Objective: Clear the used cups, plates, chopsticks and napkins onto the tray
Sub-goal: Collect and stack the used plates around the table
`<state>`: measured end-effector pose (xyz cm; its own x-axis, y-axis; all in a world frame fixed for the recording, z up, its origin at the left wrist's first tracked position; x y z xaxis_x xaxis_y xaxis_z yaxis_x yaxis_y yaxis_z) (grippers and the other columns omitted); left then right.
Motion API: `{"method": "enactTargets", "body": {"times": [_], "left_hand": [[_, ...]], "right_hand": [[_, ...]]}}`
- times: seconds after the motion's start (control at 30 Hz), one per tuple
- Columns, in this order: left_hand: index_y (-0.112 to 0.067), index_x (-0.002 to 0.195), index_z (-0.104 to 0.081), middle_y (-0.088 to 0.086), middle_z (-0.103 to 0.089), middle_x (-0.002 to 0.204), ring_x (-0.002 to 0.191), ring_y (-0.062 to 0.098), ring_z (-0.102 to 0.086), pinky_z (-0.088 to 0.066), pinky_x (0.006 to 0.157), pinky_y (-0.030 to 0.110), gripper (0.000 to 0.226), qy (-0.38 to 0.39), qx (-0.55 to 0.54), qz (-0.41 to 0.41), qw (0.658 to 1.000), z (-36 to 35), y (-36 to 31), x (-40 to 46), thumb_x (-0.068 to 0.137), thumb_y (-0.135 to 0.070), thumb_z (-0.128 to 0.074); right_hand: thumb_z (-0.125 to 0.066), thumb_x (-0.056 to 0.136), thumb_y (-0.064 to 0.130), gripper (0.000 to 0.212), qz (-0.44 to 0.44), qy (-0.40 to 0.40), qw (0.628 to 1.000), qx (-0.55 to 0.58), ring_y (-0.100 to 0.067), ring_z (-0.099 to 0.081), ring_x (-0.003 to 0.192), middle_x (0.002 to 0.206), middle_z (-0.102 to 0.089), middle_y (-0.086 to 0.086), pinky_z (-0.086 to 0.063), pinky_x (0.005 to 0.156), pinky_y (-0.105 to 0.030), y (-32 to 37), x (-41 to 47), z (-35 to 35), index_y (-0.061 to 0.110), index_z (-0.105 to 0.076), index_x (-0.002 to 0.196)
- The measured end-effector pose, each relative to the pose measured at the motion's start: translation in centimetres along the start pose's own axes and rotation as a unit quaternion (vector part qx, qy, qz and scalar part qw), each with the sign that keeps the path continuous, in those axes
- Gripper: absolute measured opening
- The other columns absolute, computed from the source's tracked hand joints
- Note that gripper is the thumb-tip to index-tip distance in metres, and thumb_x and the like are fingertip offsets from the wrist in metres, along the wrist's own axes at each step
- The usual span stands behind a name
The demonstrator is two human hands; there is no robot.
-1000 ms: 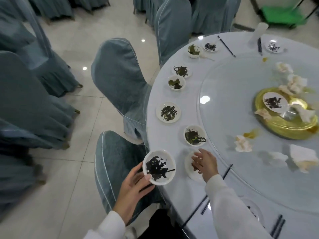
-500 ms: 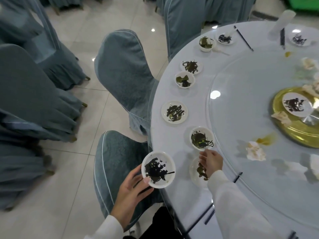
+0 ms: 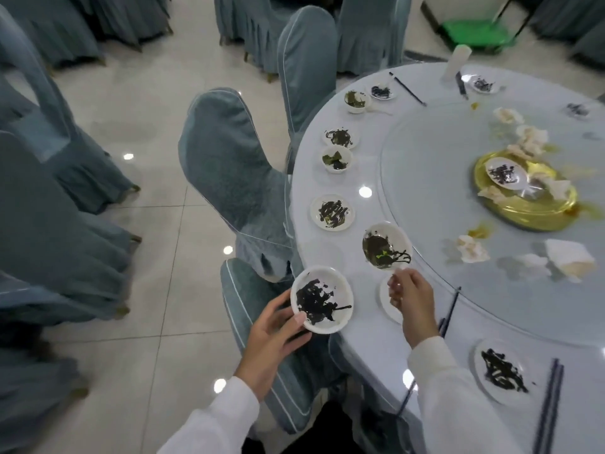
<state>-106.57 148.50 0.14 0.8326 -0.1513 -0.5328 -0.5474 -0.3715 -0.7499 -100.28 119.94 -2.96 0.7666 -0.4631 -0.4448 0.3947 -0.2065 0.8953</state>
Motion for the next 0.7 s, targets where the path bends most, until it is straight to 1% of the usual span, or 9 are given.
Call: {"method": "enactTargets", "body": {"times": [0.1, 0.23, 0.37, 0.47, 0.6, 0.67, 0.7], "left_hand": [[-0.039, 0.136, -0.066, 0.006, -0.073, 0.13, 0.121, 0.03, -0.071, -0.061, 0.097, 0.045, 0.06, 0.053, 0.017, -0.005, 0.998, 1.8, -1.5, -0.6, 0.081, -0.038, -0.091], [-0.036, 0.132, -0.069, 0.006, -0.074, 0.127, 0.12, 0.032, -0.071, -0.061, 0.097, 0.047, 0.057, 0.082, 0.017, -0.032, 0.996, 4.5, -3.1, -1.8, 0.08, -0.037, -0.091], [-0.041, 0.128, -0.072, 0.005, -0.076, 0.122, 0.112, 0.033, -0.073, -0.061, 0.097, 0.048, 0.049, 0.072, 0.021, -0.046, 0.996, 8.0, -3.8, -3.8, 0.083, -0.03, -0.087], [-0.04, 0.125, -0.073, 0.008, -0.076, 0.121, 0.112, 0.035, -0.073, -0.062, 0.095, 0.046, 0.047, 0.06, 0.001, -0.048, 0.997, 10.4, -5.0, -4.7, 0.08, -0.03, -0.086], [-0.037, 0.132, -0.07, 0.007, -0.075, 0.125, 0.11, 0.034, -0.075, -0.061, 0.097, 0.046, 0.05, 0.046, 0.004, -0.057, 0.997, 13.5, -6.6, -5.0, 0.084, -0.032, -0.083], [-0.037, 0.135, -0.068, 0.006, -0.075, 0.124, 0.108, 0.031, -0.076, -0.062, 0.096, 0.044, 0.05, 0.041, 0.003, -0.063, 0.997, 14.7, -7.0, -5.1, 0.086, -0.034, -0.08], [-0.036, 0.136, -0.067, 0.005, -0.075, 0.125, 0.109, 0.03, -0.076, -0.062, 0.095, 0.043, 0.05, 0.038, 0.002, -0.065, 0.997, 15.3, -7.3, -5.1, 0.088, -0.034, -0.079]], "right_hand": [[-0.063, 0.101, 0.023, 0.014, 0.04, 0.009, 0.999, -0.015, -0.011, -0.054, 0.058, 0.071, -0.062, -0.001, -0.04, 0.049, -0.023, 0.7, -5.3, -1.2, 0.017, -0.062, 0.088], [-0.06, 0.103, 0.025, 0.024, 0.085, 0.023, 0.996, 0.012, -0.015, -0.054, 0.06, 0.072, -0.059, -0.003, -0.041, 0.05, -0.023, 1.0, -11.6, -3.5, 0.028, -0.062, 0.08], [-0.057, 0.106, 0.024, 0.027, 0.095, 0.048, 0.994, 0.022, -0.017, -0.05, 0.062, 0.071, -0.054, -0.003, -0.04, 0.052, -0.023, 0.0, -16.9, -6.2, 0.028, -0.061, 0.08], [-0.054, 0.108, 0.022, 0.03, 0.104, 0.075, 0.992, 0.003, -0.018, -0.047, 0.061, 0.069, -0.05, -0.003, -0.039, 0.054, -0.024, -0.4, -19.4, -8.5, 0.026, -0.06, 0.079], [-0.052, 0.108, 0.017, 0.026, 0.107, 0.147, 0.983, -0.014, -0.016, -0.043, 0.059, 0.066, -0.048, -0.004, -0.037, 0.053, -0.021, -0.6, -20.6, -12.3, 0.015, -0.058, 0.083], [-0.053, 0.108, 0.018, 0.027, 0.103, 0.173, 0.979, -0.015, -0.015, -0.042, 0.057, 0.064, -0.048, -0.003, -0.036, 0.052, -0.02, -0.9, -20.4, -13.8, 0.015, -0.057, 0.081], [-0.055, 0.107, 0.021, 0.026, 0.102, 0.183, 0.978, -0.02, -0.016, -0.042, 0.057, 0.064, -0.048, -0.003, -0.036, 0.052, -0.021, -1.0, -20.2, -14.6, 0.016, -0.056, 0.081]]}}
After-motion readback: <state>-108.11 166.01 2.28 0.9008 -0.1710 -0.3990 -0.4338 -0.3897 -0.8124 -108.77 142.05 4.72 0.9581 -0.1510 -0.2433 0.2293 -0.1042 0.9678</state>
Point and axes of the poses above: each hand's wrist, its own x-axis towards the middle knuckle, its own z-axis out of the back of the hand, y = z × x, the point moved 1 cm from there along x, towards the middle knuckle
